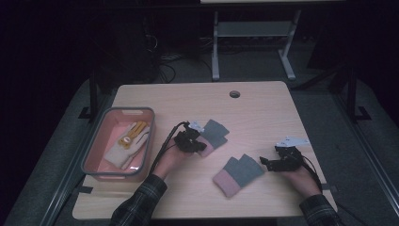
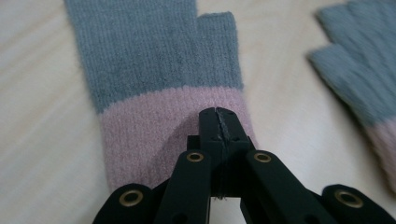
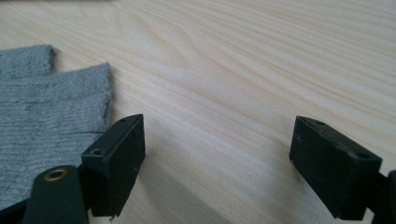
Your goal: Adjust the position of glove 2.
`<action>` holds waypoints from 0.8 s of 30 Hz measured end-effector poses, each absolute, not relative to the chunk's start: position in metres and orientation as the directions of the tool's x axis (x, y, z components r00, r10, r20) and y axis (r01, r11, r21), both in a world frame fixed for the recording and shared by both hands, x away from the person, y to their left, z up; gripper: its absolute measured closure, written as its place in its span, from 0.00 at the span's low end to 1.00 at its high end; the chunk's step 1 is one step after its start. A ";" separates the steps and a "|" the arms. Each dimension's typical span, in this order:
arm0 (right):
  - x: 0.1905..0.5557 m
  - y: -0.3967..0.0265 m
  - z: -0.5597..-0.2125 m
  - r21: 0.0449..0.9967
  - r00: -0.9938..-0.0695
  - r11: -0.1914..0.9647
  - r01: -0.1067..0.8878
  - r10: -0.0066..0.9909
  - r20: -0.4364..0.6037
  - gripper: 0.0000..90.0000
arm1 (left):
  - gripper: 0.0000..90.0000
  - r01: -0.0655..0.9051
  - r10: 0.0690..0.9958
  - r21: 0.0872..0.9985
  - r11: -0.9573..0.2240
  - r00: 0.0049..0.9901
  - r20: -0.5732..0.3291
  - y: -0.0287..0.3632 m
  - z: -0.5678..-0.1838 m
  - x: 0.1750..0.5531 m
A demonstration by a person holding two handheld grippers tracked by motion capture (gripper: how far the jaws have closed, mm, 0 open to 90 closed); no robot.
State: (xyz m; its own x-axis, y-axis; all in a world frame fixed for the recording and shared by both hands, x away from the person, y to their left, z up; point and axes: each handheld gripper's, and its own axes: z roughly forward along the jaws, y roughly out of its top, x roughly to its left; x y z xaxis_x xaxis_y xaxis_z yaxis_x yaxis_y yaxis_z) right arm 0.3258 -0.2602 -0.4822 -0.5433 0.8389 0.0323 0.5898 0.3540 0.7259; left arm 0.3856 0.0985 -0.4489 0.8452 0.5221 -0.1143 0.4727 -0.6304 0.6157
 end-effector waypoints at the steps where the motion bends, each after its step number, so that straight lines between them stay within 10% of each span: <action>1: 0.326 -0.260 -0.482 0.726 -0.544 0.354 0.590 0.839 0.032 0.20 | 1.00 0.470 0.516 0.613 -0.635 0.849 -0.116 0.100 -0.449 0.381; 24: 0.326 -0.260 -0.482 0.728 -0.545 0.356 0.586 0.838 0.029 0.20 | 0.95 0.414 0.402 0.662 -0.625 0.897 -0.182 0.100 -0.445 0.322</action>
State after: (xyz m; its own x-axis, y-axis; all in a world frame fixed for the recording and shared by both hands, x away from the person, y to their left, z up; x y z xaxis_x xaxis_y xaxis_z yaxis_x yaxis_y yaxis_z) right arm 0.3258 -0.2600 -0.4822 -0.5446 0.8382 0.0291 0.5864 0.3557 0.7278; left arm 0.3216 0.1002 -0.4455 0.8973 0.4022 -0.1818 0.4142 -0.6250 0.6617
